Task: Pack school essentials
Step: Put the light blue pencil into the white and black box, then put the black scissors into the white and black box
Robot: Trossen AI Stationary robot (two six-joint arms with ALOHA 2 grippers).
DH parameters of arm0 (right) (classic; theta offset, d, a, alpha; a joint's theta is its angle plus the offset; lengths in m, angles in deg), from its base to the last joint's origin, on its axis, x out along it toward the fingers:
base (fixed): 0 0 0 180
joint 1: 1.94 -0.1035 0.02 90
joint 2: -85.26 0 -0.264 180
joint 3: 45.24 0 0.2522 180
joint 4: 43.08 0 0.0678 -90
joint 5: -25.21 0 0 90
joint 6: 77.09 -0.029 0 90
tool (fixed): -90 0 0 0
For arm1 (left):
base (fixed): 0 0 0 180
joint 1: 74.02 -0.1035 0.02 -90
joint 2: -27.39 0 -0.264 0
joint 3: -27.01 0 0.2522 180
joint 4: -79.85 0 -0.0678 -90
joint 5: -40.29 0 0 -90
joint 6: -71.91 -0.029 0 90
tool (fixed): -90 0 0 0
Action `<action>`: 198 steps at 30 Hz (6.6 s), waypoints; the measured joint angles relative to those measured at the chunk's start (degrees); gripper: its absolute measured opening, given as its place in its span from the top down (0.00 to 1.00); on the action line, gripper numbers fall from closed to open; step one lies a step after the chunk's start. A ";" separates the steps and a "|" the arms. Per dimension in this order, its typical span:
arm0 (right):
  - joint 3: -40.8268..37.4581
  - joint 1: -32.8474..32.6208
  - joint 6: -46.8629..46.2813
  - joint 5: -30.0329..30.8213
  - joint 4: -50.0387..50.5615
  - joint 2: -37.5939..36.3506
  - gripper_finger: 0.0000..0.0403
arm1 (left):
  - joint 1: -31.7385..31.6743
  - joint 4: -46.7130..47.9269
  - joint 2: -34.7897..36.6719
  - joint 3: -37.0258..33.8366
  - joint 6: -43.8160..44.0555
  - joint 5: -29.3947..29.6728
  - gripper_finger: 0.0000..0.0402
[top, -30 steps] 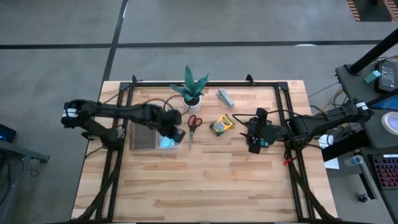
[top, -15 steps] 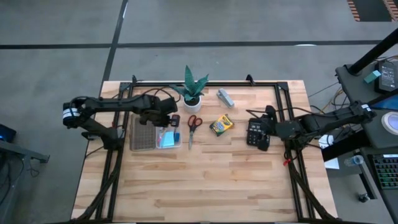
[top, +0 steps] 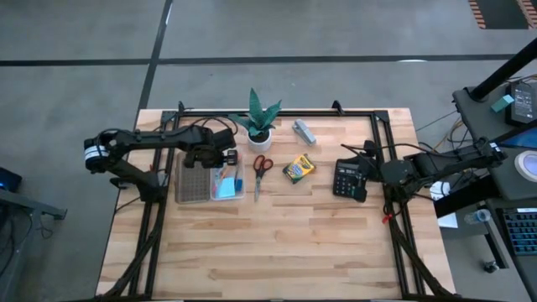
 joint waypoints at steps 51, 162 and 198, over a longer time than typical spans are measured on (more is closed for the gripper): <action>0.00 0.00 0.63 0.00 -0.28 -0.02 0.52 | -1.85 -1.32 -1.29 -0.40 -9.42 -0.31 0.75; 66.20 26.36 71.07 -24.26 11.21 89.66 0.67 | 36.96 -83.66 29.70 -27.13 -103.83 46.23 0.73; 66.16 25.42 85.06 -24.06 6.24 93.93 0.58 | 36.96 -83.69 29.81 -27.13 -104.08 46.21 0.73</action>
